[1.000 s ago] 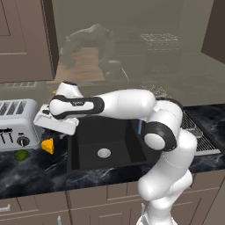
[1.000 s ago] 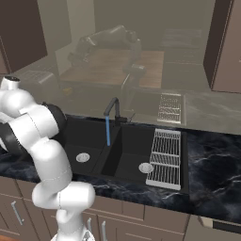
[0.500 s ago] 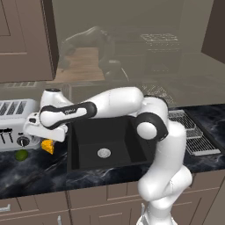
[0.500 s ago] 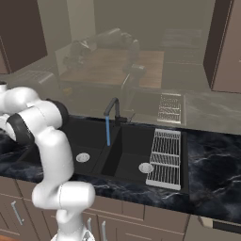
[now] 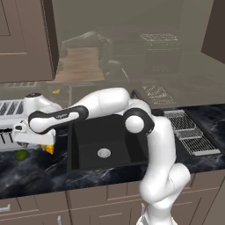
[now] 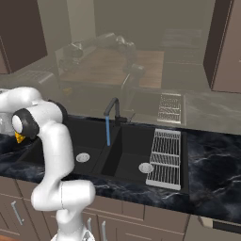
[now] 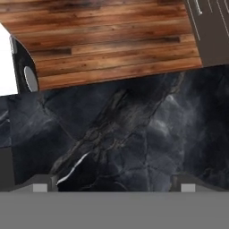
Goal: Turn on the sink faucet. Then move the lime from the counter to the sink. Turn off the sink. Move the vegetable from the sink to the pot next to the stove. Finally move the pot to the front left burner.
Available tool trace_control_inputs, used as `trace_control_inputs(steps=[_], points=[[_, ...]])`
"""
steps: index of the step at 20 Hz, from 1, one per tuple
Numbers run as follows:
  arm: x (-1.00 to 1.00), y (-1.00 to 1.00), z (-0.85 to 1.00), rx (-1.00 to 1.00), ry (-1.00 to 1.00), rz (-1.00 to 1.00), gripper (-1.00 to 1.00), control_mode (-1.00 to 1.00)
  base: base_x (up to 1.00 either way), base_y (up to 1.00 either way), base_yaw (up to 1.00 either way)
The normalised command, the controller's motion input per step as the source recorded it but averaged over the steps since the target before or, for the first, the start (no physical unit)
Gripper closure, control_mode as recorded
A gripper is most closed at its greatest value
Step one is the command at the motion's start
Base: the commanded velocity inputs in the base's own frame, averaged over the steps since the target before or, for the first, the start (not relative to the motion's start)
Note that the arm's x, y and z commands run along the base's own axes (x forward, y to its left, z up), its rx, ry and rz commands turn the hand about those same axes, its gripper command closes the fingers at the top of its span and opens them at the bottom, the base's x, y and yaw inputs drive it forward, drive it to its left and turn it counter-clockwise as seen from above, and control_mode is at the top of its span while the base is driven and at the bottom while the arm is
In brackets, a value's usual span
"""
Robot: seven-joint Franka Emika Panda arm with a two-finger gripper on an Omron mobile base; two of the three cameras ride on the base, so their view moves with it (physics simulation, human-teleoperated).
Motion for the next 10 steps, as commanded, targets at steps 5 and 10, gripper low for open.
trace_control_inputs(steps=[5,10], points=[[0.09,0.20,-0.17,-0.04,0.02,0.00,-1.00,-1.00,0.00,0.00,0.00],[0.06,0.00,-0.42,-0.09,0.00,0.00,-1.00,-1.00,0.00,0.00,0.00]])
